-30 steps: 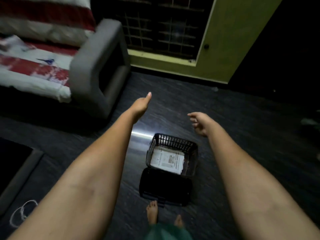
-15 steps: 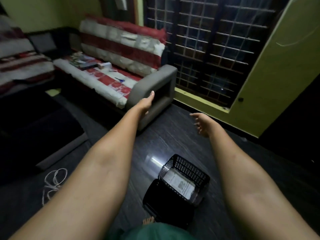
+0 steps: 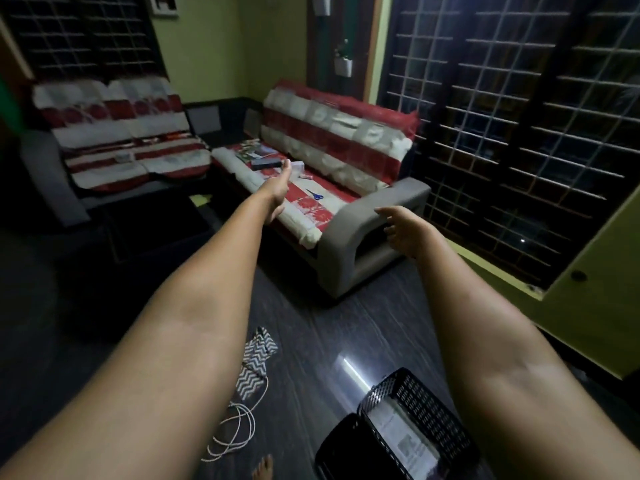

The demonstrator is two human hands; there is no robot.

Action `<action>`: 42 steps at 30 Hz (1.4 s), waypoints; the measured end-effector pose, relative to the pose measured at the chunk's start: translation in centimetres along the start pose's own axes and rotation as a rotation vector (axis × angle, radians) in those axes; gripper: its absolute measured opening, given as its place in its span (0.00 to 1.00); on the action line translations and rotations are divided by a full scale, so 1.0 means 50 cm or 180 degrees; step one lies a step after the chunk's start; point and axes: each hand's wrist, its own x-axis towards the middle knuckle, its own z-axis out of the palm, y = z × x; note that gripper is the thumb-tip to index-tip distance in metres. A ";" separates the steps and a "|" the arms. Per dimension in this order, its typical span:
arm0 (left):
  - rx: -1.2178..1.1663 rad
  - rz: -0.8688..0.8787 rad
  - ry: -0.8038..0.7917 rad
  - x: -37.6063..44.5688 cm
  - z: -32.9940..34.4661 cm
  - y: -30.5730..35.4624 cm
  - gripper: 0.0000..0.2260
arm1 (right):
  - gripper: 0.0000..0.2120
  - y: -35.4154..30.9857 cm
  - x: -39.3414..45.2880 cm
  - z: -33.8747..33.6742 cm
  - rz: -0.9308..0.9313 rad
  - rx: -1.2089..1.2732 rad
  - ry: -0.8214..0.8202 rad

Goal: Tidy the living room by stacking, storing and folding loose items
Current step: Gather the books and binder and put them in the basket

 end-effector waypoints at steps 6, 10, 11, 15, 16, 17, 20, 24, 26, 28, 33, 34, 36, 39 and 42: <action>-0.0014 -0.0045 0.0130 0.187 -0.149 0.022 0.35 | 0.41 -0.131 0.155 0.136 -0.0061 -0.0167 -0.0221; 0.0006 0.0078 0.0151 0.306 -0.226 0.089 0.33 | 0.32 -0.252 0.221 0.197 -0.0298 -0.0086 -0.0120; 0.0006 0.0124 0.0138 0.341 -0.245 0.112 0.33 | 0.28 -0.288 0.242 0.212 -0.0426 -0.0040 -0.0089; -0.0004 0.0207 0.0165 0.472 -0.301 0.175 0.33 | 0.29 -0.388 0.341 0.251 -0.0633 0.0048 -0.0112; 0.0006 0.0234 0.0164 0.502 -0.311 0.183 0.33 | 0.31 -0.404 0.370 0.253 -0.0609 0.0047 -0.0080; 0.0003 0.0251 0.0174 0.536 -0.319 0.188 0.33 | 0.32 -0.420 0.402 0.256 -0.0585 0.0056 -0.0045; -0.0050 0.0229 0.0224 0.639 -0.341 0.180 0.33 | 0.32 -0.462 0.510 0.264 -0.0548 0.0048 -0.0038; -0.0089 0.0186 0.0389 0.809 -0.356 0.180 0.33 | 0.33 -0.519 0.698 0.275 -0.0515 -0.0162 -0.0149; -0.0065 0.0270 0.0491 0.921 -0.364 0.202 0.33 | 0.34 -0.579 0.811 0.284 -0.0519 -0.0151 -0.0200; -0.0079 0.0276 0.0576 1.005 -0.373 0.236 0.33 | 0.36 -0.644 0.891 0.292 -0.0451 -0.0273 -0.0331; -0.0218 0.0317 0.0779 1.212 -0.402 0.315 0.34 | 0.48 -0.825 1.162 0.293 -0.0713 -0.0413 -0.0537; -0.0230 0.0311 0.0778 1.246 -0.411 0.321 0.34 | 0.48 -0.853 1.257 0.293 -0.0759 -0.0446 -0.0616; -0.0270 0.0202 0.0821 1.313 -0.430 0.327 0.34 | 0.42 -0.900 1.368 0.309 -0.0747 -0.0492 -0.0732; -0.0324 0.0111 0.1008 1.418 -0.473 0.334 0.35 | 0.23 -0.959 1.380 0.363 -0.0623 -0.0582 -0.0676; -0.0350 0.0088 0.1041 1.537 -0.512 0.333 0.35 | 0.13 -0.997 1.431 0.419 -0.0595 -0.0668 -0.0701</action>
